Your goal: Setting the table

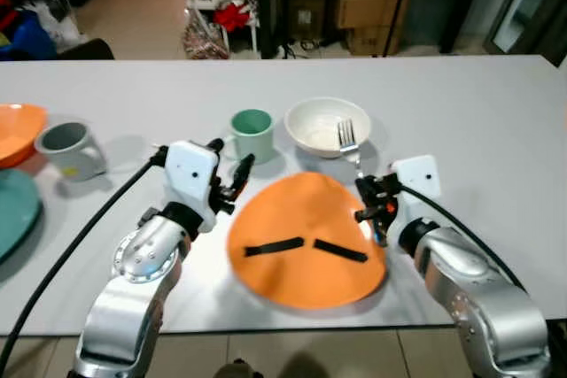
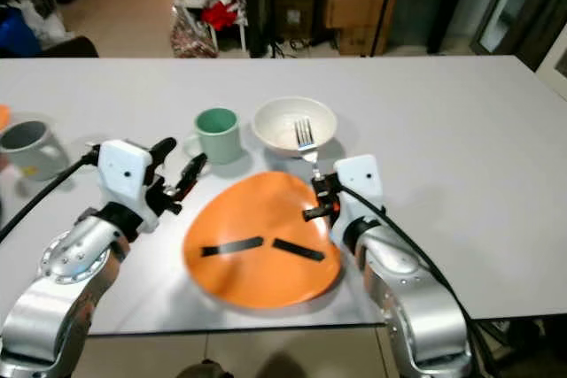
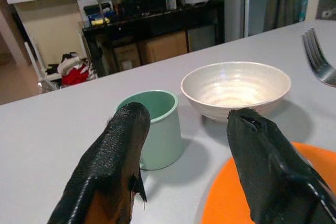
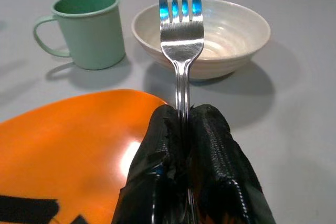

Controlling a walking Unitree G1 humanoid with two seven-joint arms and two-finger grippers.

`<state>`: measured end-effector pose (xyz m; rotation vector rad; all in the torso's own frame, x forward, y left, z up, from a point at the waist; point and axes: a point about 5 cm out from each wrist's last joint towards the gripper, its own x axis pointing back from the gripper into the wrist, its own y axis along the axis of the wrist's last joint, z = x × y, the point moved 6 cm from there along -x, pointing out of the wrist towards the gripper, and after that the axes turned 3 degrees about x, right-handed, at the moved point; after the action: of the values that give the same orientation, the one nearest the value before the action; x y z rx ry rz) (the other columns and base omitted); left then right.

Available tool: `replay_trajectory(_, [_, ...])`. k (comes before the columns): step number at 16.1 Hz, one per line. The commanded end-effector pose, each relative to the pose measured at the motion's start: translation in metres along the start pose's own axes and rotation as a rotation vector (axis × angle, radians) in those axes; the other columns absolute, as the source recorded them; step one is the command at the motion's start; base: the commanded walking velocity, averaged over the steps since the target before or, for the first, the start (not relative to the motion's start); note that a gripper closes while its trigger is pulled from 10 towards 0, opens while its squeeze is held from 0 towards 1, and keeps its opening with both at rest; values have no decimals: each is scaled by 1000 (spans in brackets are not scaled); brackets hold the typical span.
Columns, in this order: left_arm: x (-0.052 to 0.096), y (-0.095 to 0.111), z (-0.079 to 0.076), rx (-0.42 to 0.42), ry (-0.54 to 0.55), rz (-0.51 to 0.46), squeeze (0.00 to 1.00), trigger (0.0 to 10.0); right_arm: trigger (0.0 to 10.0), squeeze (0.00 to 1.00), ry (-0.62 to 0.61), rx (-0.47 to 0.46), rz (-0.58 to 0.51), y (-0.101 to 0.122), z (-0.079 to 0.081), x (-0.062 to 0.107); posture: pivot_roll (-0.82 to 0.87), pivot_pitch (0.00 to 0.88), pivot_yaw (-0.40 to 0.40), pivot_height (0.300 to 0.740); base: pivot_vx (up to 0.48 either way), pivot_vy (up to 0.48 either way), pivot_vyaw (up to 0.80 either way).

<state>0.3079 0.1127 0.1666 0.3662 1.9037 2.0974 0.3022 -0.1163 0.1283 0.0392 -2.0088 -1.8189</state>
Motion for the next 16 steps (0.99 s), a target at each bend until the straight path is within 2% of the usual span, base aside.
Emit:
replay_trajectory(1, [0, 1, 4, -7, 7, 2, 0, 10000, 10000, 0, 8, -8, -1, 1, 2, -1, 118, 0, 31, 727, 0, 431, 0])
replay_trajectory(7, [1, 0, 4, -12, 9, 7, 0, 10000, 10000, 0, 9, 4, 23, -2, 2, -2, 122, 0, 24, 727, 0, 408, 0])
replay_trajectory(9, [0, 0, 4, -79, 3, 17, 0, 10000, 10000, 0, -26, 9, 45, -6, -4, -2, 123, 0, 27, 727, 0, -480, 0])
replay_trajectory(11, [1, 0, 3, -55, -3, 16, 0, 10000, 10000, 0, -59, -4, 59, -7, -9, -3, 123, 0, 27, 727, 0, -480, 0])
replay_trajectory(12, [1, 1, 1, -25, -22, 11, 0, 10000, 10000, 0, -79, -7, 85, -11, -14, -3, 123, 0, 31, 727, 0, 0, 0])
replay_trajectory(13, [1, 1, -2, -32, -46, 16, 0, 10000, 10000, 0, -80, -16, 97, -13, -16, -5, 121, 0, 33, 727, 0, 0, 0])
replay_trajectory(16, [6, -2, -24, -15, -192, 36, 0, 10000, 10000, 0, -103, 28, 159, -21, -23, -10, 124, 0, 32, 727, 0, 0, 0])
